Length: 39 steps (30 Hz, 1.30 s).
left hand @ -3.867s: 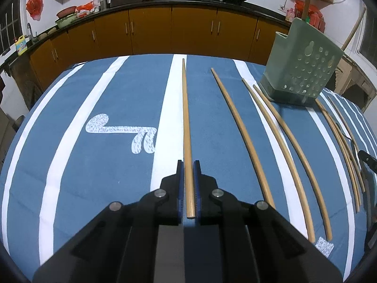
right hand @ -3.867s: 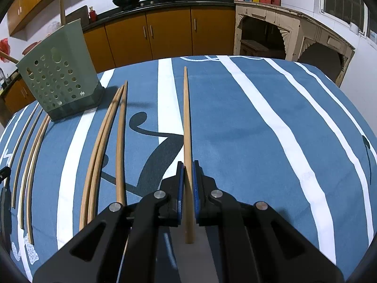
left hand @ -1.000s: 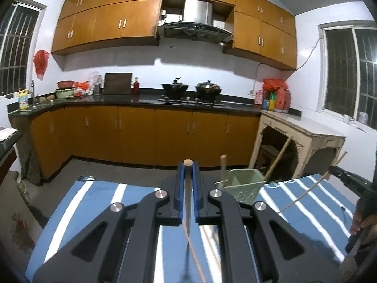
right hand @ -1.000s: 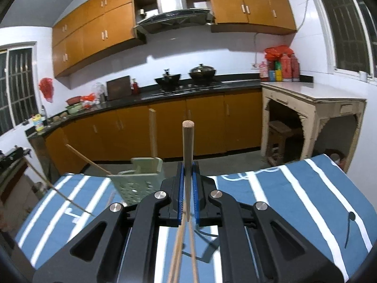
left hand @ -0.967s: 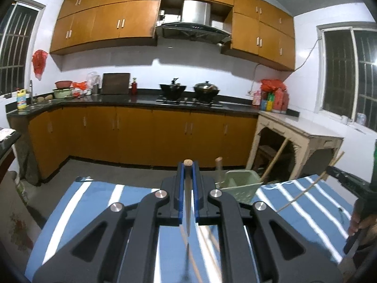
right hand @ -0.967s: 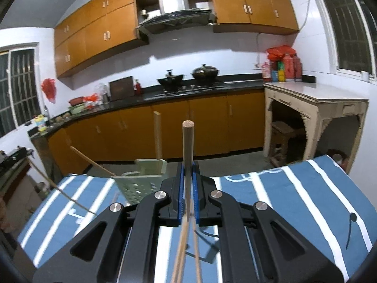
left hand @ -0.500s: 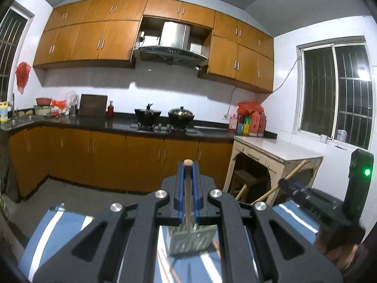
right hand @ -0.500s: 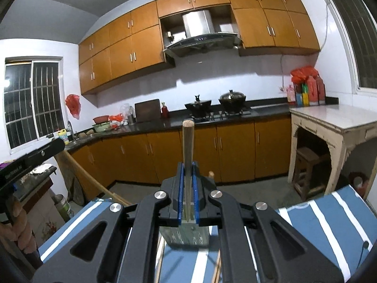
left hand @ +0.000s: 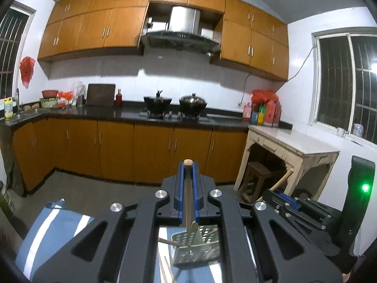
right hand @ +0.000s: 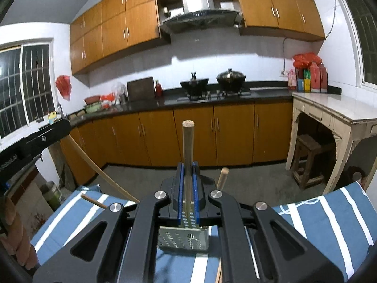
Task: Organize utensils
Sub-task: 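Open both grippers to drop the chopsticks upright in the basket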
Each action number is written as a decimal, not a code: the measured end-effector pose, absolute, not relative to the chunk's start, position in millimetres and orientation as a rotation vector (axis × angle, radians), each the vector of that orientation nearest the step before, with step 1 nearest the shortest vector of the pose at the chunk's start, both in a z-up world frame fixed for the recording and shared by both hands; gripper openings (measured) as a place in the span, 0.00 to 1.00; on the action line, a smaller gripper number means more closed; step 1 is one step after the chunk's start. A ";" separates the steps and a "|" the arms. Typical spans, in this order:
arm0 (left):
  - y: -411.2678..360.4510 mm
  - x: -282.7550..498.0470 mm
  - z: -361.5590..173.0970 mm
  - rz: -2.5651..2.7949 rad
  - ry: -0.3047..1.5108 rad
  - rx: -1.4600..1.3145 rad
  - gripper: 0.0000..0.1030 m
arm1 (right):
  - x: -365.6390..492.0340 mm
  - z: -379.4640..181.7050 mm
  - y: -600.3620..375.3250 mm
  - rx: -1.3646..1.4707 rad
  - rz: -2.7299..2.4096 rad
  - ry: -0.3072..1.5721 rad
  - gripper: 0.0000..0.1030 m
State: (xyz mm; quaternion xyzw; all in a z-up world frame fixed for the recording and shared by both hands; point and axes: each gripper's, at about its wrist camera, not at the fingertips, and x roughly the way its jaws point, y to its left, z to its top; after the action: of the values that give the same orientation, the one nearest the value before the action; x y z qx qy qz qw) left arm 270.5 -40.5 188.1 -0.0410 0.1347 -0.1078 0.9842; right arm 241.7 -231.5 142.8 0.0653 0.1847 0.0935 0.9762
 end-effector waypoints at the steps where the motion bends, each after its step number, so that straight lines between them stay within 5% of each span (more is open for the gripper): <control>1: -41.3 276.0 182.7 -0.218 0.288 -0.086 0.07 | 243.4 139.2 -230.6 0.132 0.190 0.383 0.07; 20: -43.3 299.9 135.6 -0.207 0.419 -0.067 0.08 | 261.2 123.3 -225.6 0.155 0.194 0.464 0.08; 23: -43.6 297.0 135.6 -0.197 0.418 -0.060 0.17 | 260.3 124.5 -225.5 0.152 0.187 0.462 0.09; 27: -40.0 293.3 137.6 -0.179 0.412 -0.065 0.32 | 252.4 129.5 -227.2 0.158 0.177 0.436 0.34; 39: -28.6 267.7 154.8 -0.143 0.374 -0.072 0.43 | 221.5 147.2 -239.8 0.161 0.157 0.369 0.34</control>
State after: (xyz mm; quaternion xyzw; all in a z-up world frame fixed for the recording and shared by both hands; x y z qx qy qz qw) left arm 267.7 -28.6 154.8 -0.0359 0.1858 -0.0709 0.9794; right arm 221.5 -239.8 147.2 0.0799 0.1830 0.0777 0.9768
